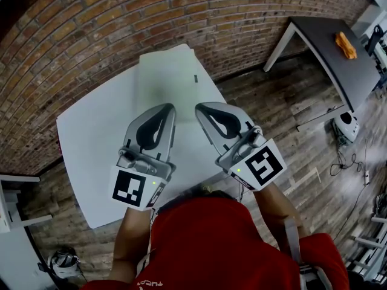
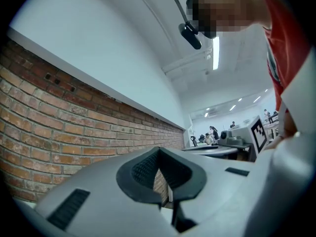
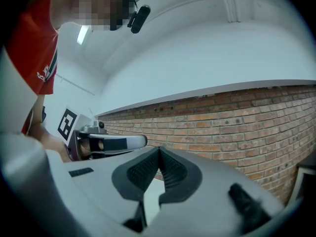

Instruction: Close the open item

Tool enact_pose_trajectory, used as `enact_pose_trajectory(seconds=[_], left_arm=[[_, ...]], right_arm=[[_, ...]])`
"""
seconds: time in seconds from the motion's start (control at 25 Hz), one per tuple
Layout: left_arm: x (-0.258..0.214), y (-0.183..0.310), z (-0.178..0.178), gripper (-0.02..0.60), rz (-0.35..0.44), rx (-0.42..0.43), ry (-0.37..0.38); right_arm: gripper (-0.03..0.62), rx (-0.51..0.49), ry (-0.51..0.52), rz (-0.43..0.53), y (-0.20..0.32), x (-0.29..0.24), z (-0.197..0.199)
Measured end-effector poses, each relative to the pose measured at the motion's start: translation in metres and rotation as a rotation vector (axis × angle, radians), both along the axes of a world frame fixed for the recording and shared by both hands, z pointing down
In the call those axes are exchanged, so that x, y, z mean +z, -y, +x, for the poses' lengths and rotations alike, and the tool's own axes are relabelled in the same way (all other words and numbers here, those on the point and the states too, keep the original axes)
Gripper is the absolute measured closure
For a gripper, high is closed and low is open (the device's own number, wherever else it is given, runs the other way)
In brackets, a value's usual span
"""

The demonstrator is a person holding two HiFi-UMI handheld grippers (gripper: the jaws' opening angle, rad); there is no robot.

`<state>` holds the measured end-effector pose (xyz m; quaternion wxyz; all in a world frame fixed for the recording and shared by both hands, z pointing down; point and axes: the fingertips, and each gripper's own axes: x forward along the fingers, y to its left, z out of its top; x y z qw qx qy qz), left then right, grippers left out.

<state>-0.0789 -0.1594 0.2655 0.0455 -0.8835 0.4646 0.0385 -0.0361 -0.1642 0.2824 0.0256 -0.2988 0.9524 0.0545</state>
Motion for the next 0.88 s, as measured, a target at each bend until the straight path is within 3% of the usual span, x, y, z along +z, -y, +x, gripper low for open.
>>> enact_pose_trajectory(seconds=[0.88], left_arm=[[0.0043, 0.0026, 0.0017, 0.569, -0.015, -0.009, 0.000]], right_arm=[[0.563, 0.005, 0.021, -0.013, 0.0036, -0.0008, 0.0023]])
